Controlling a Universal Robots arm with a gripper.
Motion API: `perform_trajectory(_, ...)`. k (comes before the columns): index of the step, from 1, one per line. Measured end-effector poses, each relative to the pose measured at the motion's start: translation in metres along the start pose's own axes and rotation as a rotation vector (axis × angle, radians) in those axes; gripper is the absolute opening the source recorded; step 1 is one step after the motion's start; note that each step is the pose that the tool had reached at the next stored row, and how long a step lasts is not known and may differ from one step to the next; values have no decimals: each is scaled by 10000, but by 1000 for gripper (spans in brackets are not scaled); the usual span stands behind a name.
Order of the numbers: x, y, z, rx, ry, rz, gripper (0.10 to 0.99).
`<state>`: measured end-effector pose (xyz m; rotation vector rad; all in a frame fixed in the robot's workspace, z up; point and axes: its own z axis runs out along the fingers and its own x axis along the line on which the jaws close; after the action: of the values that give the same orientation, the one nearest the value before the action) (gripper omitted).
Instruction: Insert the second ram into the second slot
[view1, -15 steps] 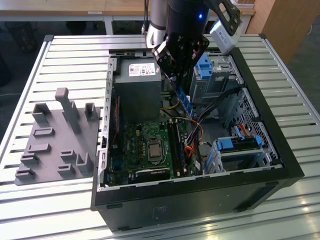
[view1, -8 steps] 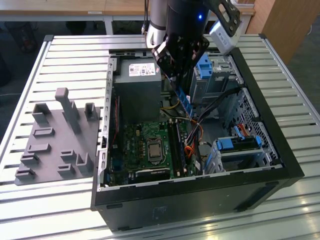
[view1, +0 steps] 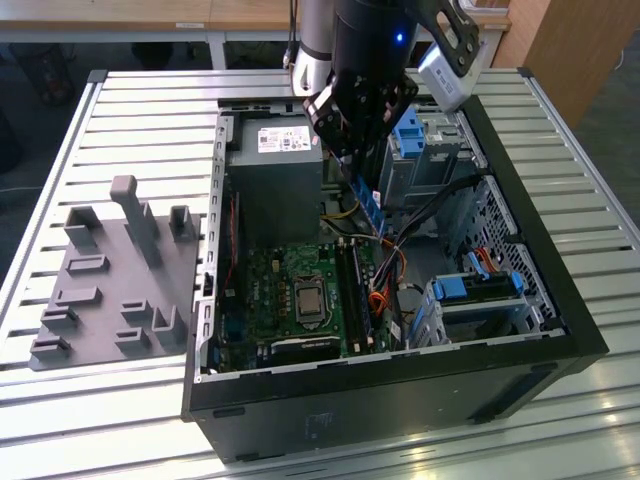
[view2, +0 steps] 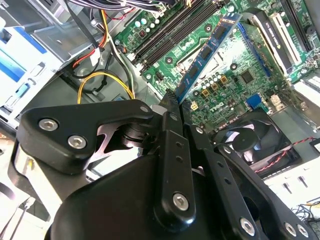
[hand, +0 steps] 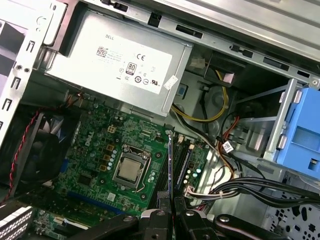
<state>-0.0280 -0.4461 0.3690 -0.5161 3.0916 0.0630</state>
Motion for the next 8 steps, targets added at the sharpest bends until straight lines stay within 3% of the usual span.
perform_trajectory(8, 0, -1, 24, 10, -9, 274, 137)
